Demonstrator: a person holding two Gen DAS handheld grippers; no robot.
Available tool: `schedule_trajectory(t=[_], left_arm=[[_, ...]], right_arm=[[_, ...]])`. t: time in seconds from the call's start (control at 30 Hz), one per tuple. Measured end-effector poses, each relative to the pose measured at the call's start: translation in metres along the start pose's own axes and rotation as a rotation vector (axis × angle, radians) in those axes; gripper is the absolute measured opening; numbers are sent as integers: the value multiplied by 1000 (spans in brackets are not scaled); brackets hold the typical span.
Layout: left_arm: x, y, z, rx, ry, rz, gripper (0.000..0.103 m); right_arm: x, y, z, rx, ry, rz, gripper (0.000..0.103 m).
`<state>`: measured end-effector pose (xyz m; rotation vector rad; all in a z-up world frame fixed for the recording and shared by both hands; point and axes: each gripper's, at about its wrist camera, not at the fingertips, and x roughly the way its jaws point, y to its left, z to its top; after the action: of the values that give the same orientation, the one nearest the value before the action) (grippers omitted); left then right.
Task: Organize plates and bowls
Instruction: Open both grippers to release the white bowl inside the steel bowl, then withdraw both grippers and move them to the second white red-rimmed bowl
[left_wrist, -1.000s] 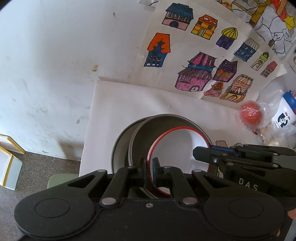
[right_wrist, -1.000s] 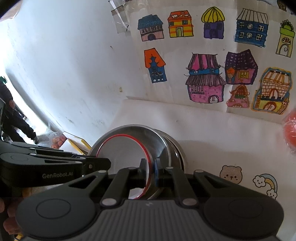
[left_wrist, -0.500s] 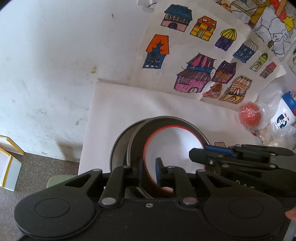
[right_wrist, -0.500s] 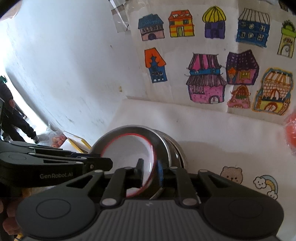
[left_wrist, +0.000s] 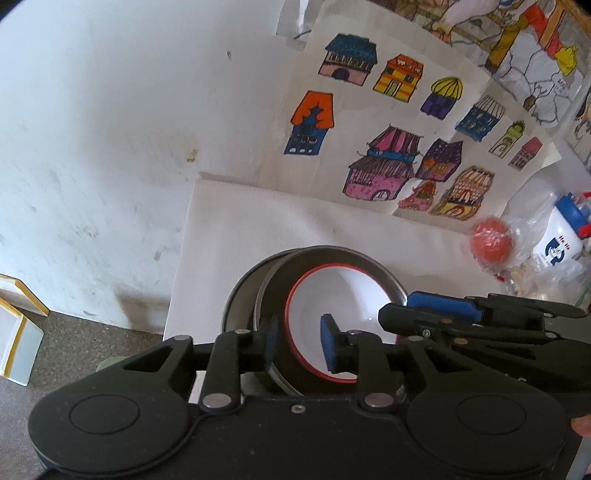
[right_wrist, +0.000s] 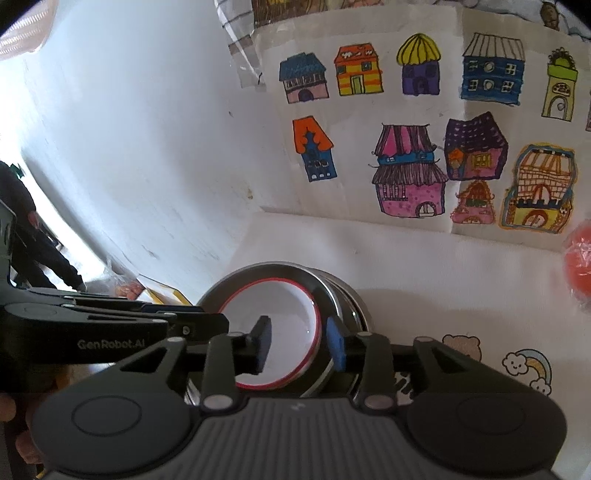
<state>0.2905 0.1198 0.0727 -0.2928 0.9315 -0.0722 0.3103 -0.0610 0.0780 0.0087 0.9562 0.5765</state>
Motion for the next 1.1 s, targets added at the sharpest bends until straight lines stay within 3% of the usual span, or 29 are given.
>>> schedule_trajectory(t=[0.07,0.23,0.63,1.1], left_arm=[[-5,0,-1,-1,-14,-3,34],[-17,-3,-3,10,-67,15,56],[-38,-22,-11,36,-126,-25,75],[-40,-65,-27,97,-130,-97,81]], right_arm=[[-4,0,-1,-1,-15,6,47],[-19,-3,-7,7,-53,10,61],[-64,-20,-23,25,-152,-4,86],[-140,-56,-41,76,-235,-34,96]])
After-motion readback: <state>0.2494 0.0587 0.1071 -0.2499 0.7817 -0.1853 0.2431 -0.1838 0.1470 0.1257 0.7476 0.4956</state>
